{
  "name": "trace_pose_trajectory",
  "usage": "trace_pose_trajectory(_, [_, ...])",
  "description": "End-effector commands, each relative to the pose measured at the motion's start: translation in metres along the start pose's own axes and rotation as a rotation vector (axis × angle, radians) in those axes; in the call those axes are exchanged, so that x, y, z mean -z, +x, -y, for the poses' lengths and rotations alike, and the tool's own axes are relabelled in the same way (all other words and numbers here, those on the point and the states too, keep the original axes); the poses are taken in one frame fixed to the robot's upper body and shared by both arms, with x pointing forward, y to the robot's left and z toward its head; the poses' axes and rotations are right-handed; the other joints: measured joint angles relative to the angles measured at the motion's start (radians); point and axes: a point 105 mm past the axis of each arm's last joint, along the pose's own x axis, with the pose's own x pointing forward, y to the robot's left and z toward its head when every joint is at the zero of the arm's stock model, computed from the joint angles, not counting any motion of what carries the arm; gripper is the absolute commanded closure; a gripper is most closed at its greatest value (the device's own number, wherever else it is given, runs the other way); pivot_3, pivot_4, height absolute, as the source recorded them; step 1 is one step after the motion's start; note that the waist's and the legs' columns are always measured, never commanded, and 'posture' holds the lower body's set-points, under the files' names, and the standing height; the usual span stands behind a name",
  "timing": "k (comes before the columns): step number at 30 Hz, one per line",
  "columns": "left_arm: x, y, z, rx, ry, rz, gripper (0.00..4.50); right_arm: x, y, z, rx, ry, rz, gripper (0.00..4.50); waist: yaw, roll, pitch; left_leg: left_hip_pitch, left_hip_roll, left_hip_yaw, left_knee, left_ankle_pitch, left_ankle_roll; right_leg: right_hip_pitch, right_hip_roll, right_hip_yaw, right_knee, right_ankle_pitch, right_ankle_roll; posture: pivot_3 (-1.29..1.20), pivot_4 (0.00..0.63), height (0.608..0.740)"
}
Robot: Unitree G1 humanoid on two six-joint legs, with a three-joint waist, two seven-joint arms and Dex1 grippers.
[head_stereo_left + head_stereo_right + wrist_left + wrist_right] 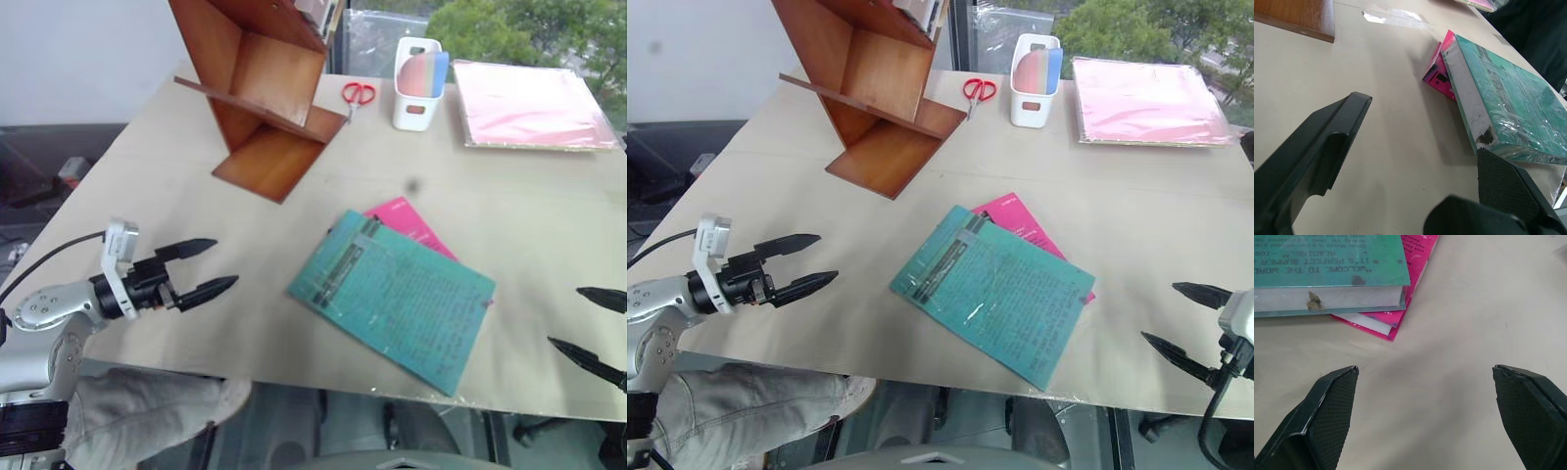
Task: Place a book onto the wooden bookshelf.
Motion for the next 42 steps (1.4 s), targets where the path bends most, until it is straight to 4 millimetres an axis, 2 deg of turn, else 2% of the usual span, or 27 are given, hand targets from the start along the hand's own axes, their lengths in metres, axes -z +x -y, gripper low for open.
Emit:
trace_pose_trajectory(1, [-0.013,-0.003,0.0,0.015,0.071,0.009,0.02,-0.005,-0.005,0.003,0.025,-0.04,-0.007,0.0,0.0,0.0,0.0,0.0,0.0,0.0,0.0,0.0,0.0,0.0,0.0,0.0,0.0,0.0,0.0,0.0,0.15,0.74])
trace_pose_trajectory(4, [-0.022,0.005,0.009,0.109,0.128,0.059,0.0,-0.011,0.003,-0.006,-0.037,0.009,-0.014,0.74,0.001,0.0,0.0,0.0,0.0,0.0,0.0,0.0,0.0,0.0,0.0,0.0,0.0,0.0,0.0,0.0,0.15,0.74])
trace_pose_trajectory(7, [-0.027,0.004,0.015,0.179,0.155,0.088,0.0,-0.018,0.01,-0.021,-0.113,0.041,0.0,2.07,0.0,0.0,0.0,0.001,0.0,0.001,0.0,0.0,0.0,0.0,0.0,0.001,0.0,0.0,0.0,0.0,0.15,0.74])
trace_pose_trajectory(9, [-0.032,0.003,0.02,0.229,0.169,0.114,0.0,-0.023,0.016,-0.03,-0.155,0.045,0.01,3.15,-0.001,0.0,0.0,0.001,0.001,0.002,0.0,0.0,0.0,0.0,0.0,0.001,0.0,0.0,0.0,0.0,0.15,0.74])
trace_pose_trajectory(12, [-0.035,0.004,0.033,0.35,0.18,0.113,0.0,-0.028,0.024,-0.042,-0.233,0.029,0.014,4.45,0.0,0.0,0.0,0.001,0.001,0.002,0.0,0.0,0.0,0.0,0.0,0.001,0.0,0.0,0.0,0.0,0.15,0.74])
trace_pose_trajectory(17, [-0.032,0.006,0.054,0.506,0.238,0.065,0.0,-0.028,0.043,-0.067,-0.396,0.032,0.014,4.45,-0.001,-0.001,0.0,0.001,0.001,0.002,0.001,0.0,0.0,0.0,0.0,0.001,0.0,0.0,0.0,0.0,0.15,0.74])
trace_pose_trajectory(22, [-0.038,0.007,0.066,0.554,0.251,0.07,0.0,-0.022,0.052,-0.082,-0.484,0.046,0.003,4.45,0.0,-0.001,0.0,0.001,0.001,0.001,0.001,0.0,0.0,0.0,0.001,0.001,0.0,0.0,0.0,0.0,0.15,0.74])
trace_pose_trajectory(32, [-0.034,0.007,0.086,0.579,0.169,0.057,0.0,-0.047,0.068,-0.087,-0.557,0.151,0.206,4.45,-0.002,-0.001,-0.001,0.001,0.002,0.002,0.002,0.0,0.0,0.0,0.002,0.001,0.001,0.0,0.0,0.0,0.15,0.74])
trace_pose_trajectory(42, [-0.03,0.004,0.092,0.571,0.128,0.038,0.0,-0.042,0.096,-0.081,-0.543,0.123,0.238,4.45,-0.001,-0.002,-0.001,0.001,0.002,0.002,0.003,0.0,0.0,0.0,0.002,0.001,0.001,0.0,0.0,0.0,0.15,0.74])
